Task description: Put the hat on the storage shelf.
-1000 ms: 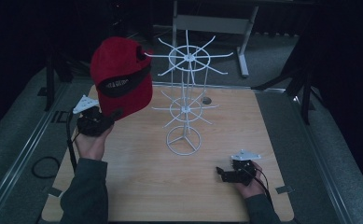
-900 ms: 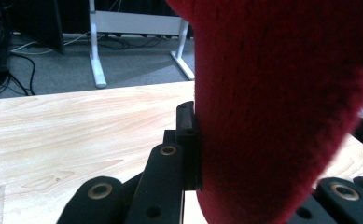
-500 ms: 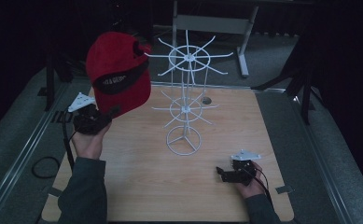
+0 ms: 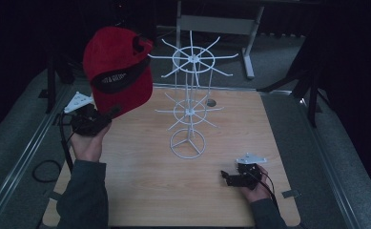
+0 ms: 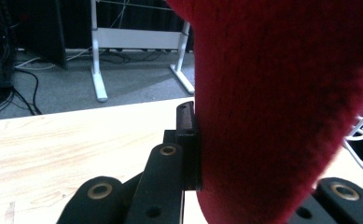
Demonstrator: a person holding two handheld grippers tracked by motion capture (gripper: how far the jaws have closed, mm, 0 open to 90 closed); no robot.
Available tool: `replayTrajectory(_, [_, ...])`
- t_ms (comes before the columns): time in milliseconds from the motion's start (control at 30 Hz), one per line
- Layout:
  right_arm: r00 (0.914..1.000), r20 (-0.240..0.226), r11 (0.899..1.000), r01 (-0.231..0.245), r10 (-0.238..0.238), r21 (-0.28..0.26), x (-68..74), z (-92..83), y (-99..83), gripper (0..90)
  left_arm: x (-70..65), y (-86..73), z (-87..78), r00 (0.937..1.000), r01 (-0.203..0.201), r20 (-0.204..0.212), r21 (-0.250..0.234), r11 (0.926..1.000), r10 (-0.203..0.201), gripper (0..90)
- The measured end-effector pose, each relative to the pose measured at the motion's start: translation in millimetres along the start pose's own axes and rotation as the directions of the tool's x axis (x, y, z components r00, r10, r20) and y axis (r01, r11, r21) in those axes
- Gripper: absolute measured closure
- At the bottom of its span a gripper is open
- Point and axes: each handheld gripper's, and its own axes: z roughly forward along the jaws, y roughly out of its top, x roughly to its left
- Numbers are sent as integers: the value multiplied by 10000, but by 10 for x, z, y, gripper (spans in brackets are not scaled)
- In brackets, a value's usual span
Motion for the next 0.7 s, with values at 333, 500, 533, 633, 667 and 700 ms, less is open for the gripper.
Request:
replayTrajectory(333, [10000,-2,10000,3,-3,4,0,0,0,153,-25,47,-64,10000,-53,6,-226,9997,54,856])
replayTrajectory(500, [10000,-6,10000,5,-5,10,-1,-1,0,153,-50,78,-103,10000,-76,40,-379,9993,78,857])
replayTrajectory(533, [10000,-7,10000,5,-5,10,-1,-1,0,153,-56,86,-112,9999,-98,31,-403,9991,99,856])
replayTrajectory(633, [10000,-7,10000,5,-5,10,-1,-1,0,153,-70,106,-136,9999,-125,27,-500,9987,126,856])
replayTrajectory(667, [10000,-7,10000,7,-7,10,-1,-1,0,153,-75,110,-142,9999,-111,58,-551,9984,115,856])
replayTrajectory(700, [10000,-7,10000,7,-7,10,-1,-1,0,153,-75,110,-142,9999,-111,58,-551,9984,115,857])
